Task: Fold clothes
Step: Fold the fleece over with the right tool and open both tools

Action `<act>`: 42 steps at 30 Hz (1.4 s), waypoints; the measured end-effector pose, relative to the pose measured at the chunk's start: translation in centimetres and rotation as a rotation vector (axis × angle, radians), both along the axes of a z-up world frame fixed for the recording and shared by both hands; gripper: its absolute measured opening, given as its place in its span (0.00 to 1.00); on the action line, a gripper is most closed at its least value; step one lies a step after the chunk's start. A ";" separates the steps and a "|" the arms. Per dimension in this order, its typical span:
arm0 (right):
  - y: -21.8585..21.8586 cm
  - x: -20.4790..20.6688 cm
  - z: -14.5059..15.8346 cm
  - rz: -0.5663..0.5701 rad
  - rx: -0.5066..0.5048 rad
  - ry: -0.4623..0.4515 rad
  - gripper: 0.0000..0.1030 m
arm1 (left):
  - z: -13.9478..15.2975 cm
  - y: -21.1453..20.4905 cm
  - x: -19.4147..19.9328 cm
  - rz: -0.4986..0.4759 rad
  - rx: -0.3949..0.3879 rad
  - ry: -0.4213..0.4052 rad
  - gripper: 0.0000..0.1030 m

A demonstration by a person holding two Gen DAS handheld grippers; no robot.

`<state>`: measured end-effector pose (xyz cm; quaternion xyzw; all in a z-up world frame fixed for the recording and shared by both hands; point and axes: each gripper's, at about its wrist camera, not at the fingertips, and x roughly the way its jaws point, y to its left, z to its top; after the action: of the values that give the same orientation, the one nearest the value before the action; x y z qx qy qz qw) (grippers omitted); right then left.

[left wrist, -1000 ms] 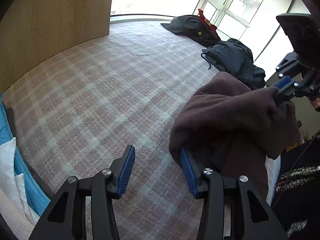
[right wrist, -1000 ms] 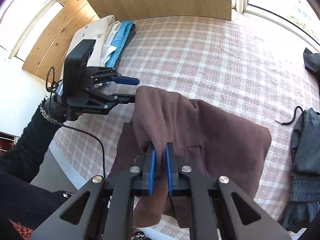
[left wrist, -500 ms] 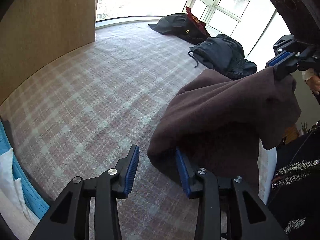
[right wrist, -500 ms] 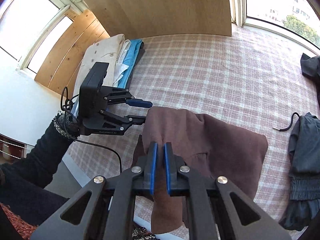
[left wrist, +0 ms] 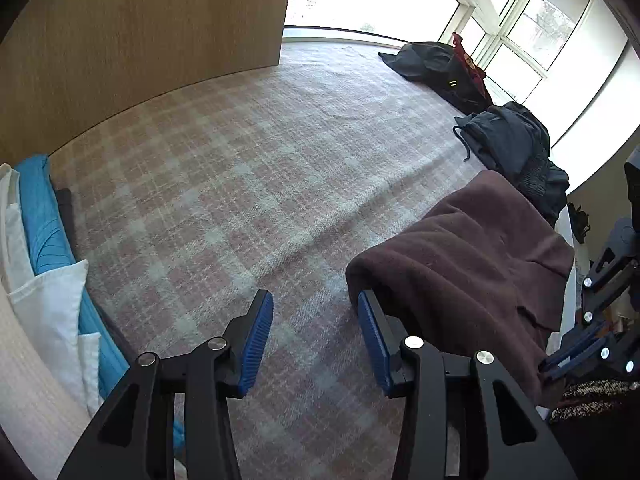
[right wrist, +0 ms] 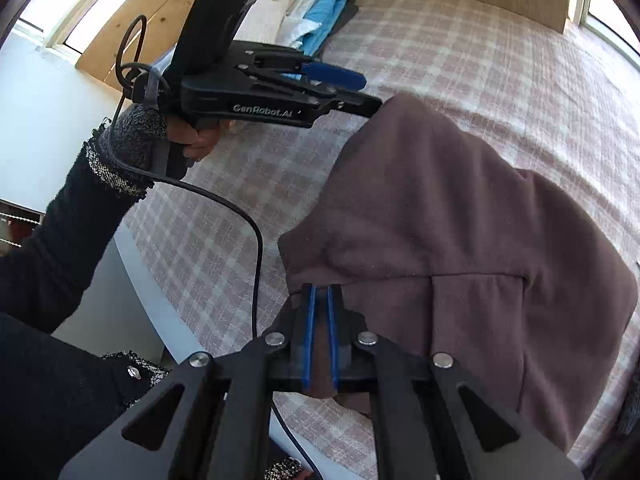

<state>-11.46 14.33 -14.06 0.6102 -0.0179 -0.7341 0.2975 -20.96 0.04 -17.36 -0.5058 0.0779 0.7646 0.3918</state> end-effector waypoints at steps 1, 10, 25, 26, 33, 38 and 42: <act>0.5 -0.3 0.1 -0.032 0.003 0.032 0.08 | 0.7 -0.7 0.3 0.008 0.005 0.001 0.41; 3.6 1.4 -2.4 -0.018 -0.135 -0.135 0.25 | 1.9 2.2 4.3 -0.071 0.047 0.036 0.42; 21.1 -3.0 -5.2 -0.341 0.022 0.036 0.50 | 0.1 6.7 5.1 -0.070 0.031 0.005 0.46; 21.7 -2.7 -5.8 -0.356 -0.019 0.020 0.51 | -1.4 6.8 5.7 -0.064 0.012 0.006 0.47; 26.2 -2.8 -4.0 -0.477 -0.220 0.018 0.51 | 0.2 4.8 6.7 0.086 0.013 -0.040 0.47; 27.6 -4.0 -3.4 -0.489 -0.304 0.003 0.51 | 3.1 6.9 9.4 0.016 0.037 0.019 0.51; 27.1 -3.6 -1.8 -0.348 0.046 0.172 0.51 | 3.1 9.5 11.4 -0.031 -0.143 0.002 0.44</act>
<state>-15.03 41.45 -15.83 0.5396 -0.0811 -0.8240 0.1525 -9.53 9.54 -14.27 -0.5304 0.1406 0.7514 0.3665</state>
